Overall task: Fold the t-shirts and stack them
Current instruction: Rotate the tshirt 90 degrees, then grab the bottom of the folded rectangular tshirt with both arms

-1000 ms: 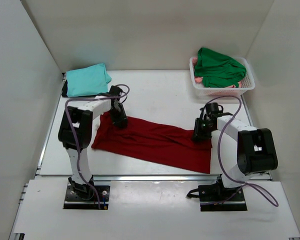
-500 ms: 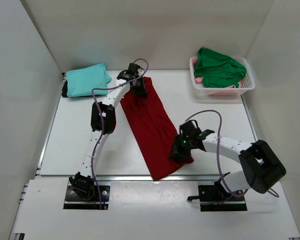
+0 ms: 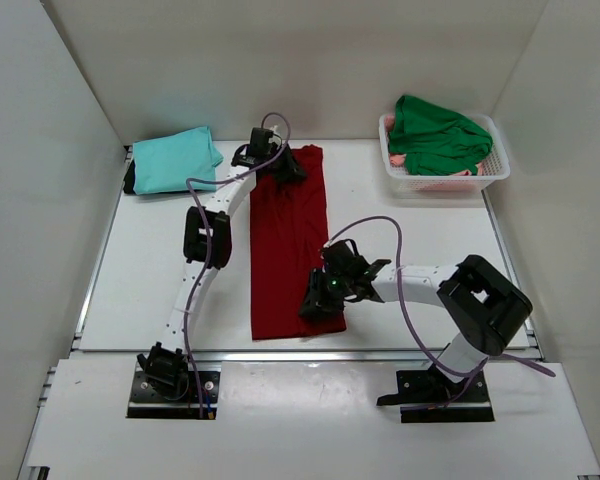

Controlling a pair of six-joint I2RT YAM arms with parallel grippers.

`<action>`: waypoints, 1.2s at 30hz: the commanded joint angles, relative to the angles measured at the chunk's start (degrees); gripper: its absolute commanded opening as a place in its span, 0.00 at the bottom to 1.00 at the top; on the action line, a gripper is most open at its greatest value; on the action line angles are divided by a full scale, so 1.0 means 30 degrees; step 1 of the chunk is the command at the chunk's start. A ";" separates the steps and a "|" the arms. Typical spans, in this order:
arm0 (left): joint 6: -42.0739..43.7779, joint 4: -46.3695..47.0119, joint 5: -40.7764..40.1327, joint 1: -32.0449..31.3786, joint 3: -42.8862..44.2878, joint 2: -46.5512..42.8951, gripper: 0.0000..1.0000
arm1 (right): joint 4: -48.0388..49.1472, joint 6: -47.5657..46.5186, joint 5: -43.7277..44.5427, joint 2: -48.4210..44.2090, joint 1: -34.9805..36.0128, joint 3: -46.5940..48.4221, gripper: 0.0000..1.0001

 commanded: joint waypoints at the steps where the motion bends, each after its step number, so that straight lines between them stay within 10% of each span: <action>1: -0.1437 0.3486 0.1489 0.0175 0.1386 0.0379 0.34 | -0.0939 -0.2219 0.1935 0.0921 0.0150 0.0569 0.38; 11: -0.2474 0.1921 0.4217 0.0469 -0.4663 -1.0267 0.22 | -0.6476 -0.7560 0.3809 -0.3001 -0.1604 0.5700 0.55; 13: -0.1592 0.1768 0.4277 0.0847 -1.2076 -1.3701 0.00 | -0.7263 -0.7239 0.2964 -0.4143 -0.3210 0.5352 0.54; 16: -0.1677 0.3635 0.4514 0.1812 -2.2798 -2.0848 0.00 | -0.9311 -0.7878 0.2400 -0.5315 -0.4564 0.4970 0.40; 18: -0.1213 0.3386 0.3263 0.2225 -2.7805 -2.6256 0.12 | -0.9756 -0.7998 0.2320 -0.6457 -0.5267 0.3863 0.32; 19: -0.0629 0.2916 0.2674 0.2083 -3.0141 -2.7413 0.35 | -0.9875 -0.7563 0.1737 -0.6810 -0.5792 0.3363 0.35; 25: -0.0616 0.0682 -0.1108 -0.1109 -3.7013 -3.3277 0.55 | -0.9177 -0.6182 0.1616 -0.6669 -0.4305 0.0669 0.53; 36: -0.1589 0.0859 -0.2840 -0.3397 -4.2730 -3.4691 0.62 | -0.6538 -0.3224 0.1028 -0.5380 -0.1667 -0.2060 0.56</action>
